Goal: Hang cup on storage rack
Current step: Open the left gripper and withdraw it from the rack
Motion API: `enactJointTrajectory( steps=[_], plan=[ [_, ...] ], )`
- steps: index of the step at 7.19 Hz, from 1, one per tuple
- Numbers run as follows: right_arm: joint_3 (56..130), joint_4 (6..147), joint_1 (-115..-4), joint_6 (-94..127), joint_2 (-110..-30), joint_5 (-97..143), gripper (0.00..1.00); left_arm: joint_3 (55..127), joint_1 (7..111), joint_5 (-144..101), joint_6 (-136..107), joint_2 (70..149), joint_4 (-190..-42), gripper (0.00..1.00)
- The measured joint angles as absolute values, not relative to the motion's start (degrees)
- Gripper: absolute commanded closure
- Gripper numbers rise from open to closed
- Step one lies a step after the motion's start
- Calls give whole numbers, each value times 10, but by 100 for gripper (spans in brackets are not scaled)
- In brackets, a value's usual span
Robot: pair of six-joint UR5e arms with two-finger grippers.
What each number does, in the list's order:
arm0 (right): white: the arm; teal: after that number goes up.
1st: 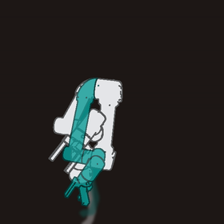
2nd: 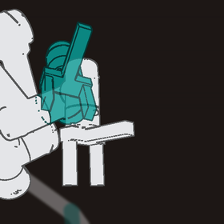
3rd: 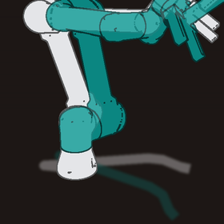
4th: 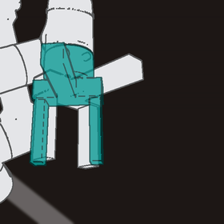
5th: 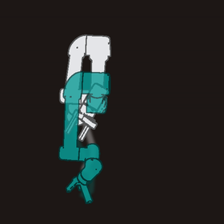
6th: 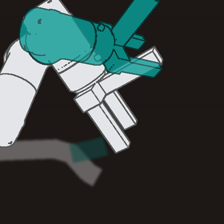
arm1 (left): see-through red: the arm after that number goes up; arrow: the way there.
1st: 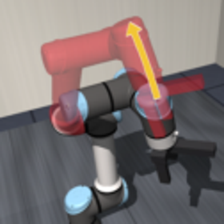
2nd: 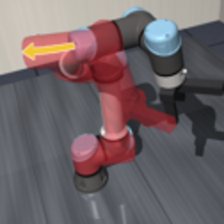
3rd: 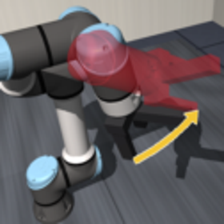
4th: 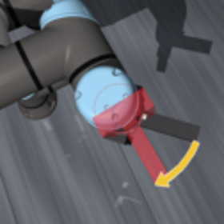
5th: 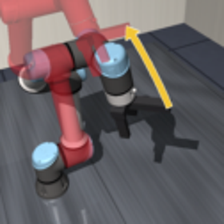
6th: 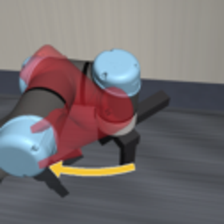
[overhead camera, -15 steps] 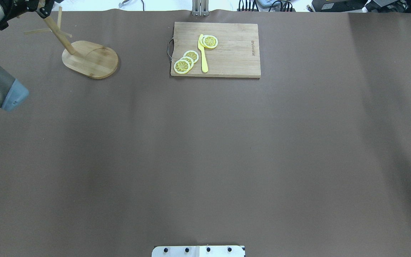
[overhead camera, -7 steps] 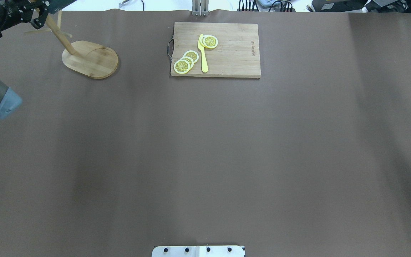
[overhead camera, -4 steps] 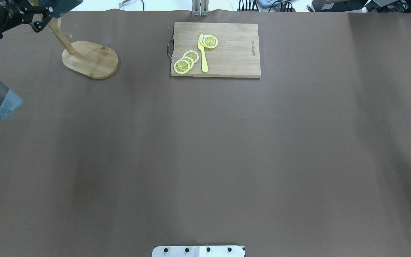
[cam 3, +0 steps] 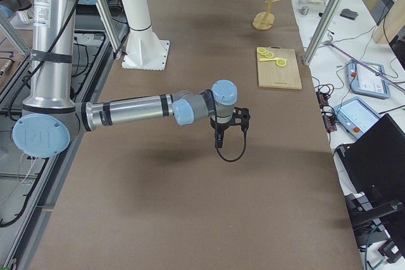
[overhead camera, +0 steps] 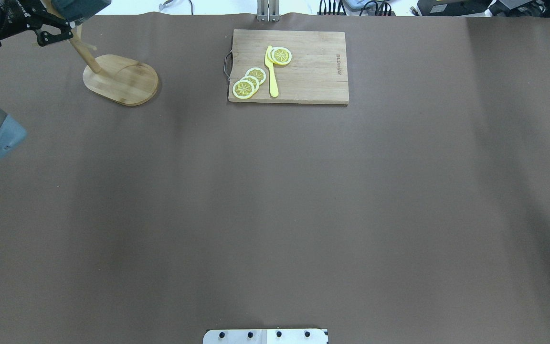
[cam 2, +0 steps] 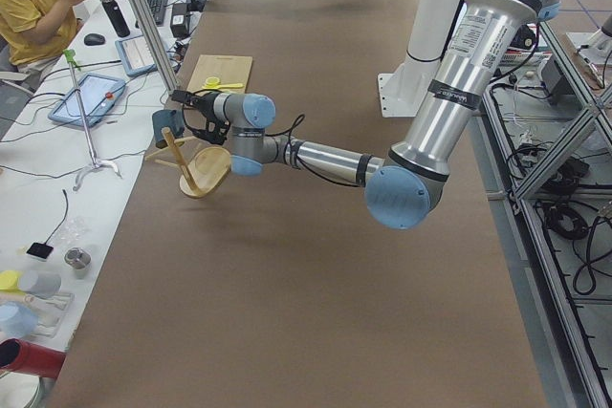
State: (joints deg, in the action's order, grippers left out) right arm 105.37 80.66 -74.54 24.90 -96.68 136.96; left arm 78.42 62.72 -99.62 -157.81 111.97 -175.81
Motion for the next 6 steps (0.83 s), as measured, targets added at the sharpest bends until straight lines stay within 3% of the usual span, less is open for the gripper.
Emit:
enactJointTrajectory(
  steps=[6],
  plan=[
    [1060,805,-759,248,-968,1370,0,839,684,-1030,-807,989,-1715,2]
  ],
)
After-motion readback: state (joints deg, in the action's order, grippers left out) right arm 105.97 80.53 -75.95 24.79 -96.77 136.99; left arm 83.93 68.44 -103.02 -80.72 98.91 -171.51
